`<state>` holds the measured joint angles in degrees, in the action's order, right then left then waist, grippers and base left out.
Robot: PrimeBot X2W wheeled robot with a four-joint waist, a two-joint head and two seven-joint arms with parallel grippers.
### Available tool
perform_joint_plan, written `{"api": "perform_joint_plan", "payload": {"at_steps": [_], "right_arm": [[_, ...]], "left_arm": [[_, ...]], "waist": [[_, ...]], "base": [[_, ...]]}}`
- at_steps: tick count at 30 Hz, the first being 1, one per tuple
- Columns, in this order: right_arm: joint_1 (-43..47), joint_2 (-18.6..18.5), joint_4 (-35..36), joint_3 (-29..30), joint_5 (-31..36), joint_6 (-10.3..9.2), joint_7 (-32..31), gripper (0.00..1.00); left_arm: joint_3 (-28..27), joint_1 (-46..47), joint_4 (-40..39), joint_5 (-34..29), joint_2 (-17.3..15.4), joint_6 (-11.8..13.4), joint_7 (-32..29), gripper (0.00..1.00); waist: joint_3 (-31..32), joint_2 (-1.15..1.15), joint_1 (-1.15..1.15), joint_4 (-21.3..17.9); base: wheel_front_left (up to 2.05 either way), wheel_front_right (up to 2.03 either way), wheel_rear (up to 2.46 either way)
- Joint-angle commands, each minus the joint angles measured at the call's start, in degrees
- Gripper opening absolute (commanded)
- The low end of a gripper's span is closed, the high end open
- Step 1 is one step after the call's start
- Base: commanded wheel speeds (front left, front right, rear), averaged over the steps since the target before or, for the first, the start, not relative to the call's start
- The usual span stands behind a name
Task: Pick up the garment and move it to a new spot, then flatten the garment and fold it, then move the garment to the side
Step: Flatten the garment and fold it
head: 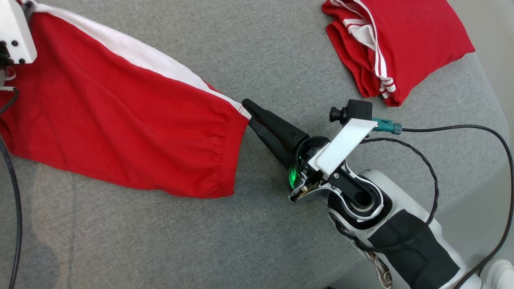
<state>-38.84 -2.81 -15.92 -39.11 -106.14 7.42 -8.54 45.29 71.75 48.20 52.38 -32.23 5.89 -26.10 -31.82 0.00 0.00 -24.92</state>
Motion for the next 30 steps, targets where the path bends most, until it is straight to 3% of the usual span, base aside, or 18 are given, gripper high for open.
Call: {"api": "perform_joint_plan", "payload": {"at_steps": [1, 11, 18, 26, 30], "right_arm": [[-0.8, -0.3, -1.3, -0.1, 0.6, 0.12, 0.8, 1.0], [-0.7, -2.0, -12.4, -1.8, 8.4, 0.02, 2.1, 1.0], [-0.5, -6.2, -13.0, -2.0, 14.2, 0.08, 5.2, 1.0], [-0.8, -12.7, -10.6, -4.7, 30.8, 0.08, 20.4, 1.0], [0.4, -15.7, -10.7, -4.7, 40.6, 0.07, 23.5, 1.0]], "left_arm": [[0.6, 0.8, 0.5, -0.9, 0.0, -0.5, 0.8, 1.0], [2.3, -2.0, 3.8, -1.5, 2.9, -3.2, 5.0, 1.0], [2.4, -5.2, 5.5, -0.9, 4.4, -4.8, 9.4, 1.0], [0.4, -8.6, 3.3, -0.8, 6.0, -5.3, 23.1, 1.0], [3.2, -10.6, 0.9, -7.3, 5.7, -1.2, 34.9, 1.0]], "waist": [[0.5, 0.0, 0.0, 0.4], [4.9, 0.0, 0.0, 2.9], [9.1, 0.0, 0.0, 4.8], [14.1, 0.0, 0.0, 9.1], [16.7, 0.0, 0.0, 13.0]], "base": [[0.0, 0.0, 0.0], [0.0, 0.0, 0.0], [0.0, 0.0, 0.0], [0.0, 0.0, 0.0], [0.0, 0.0, 0.0]]}}
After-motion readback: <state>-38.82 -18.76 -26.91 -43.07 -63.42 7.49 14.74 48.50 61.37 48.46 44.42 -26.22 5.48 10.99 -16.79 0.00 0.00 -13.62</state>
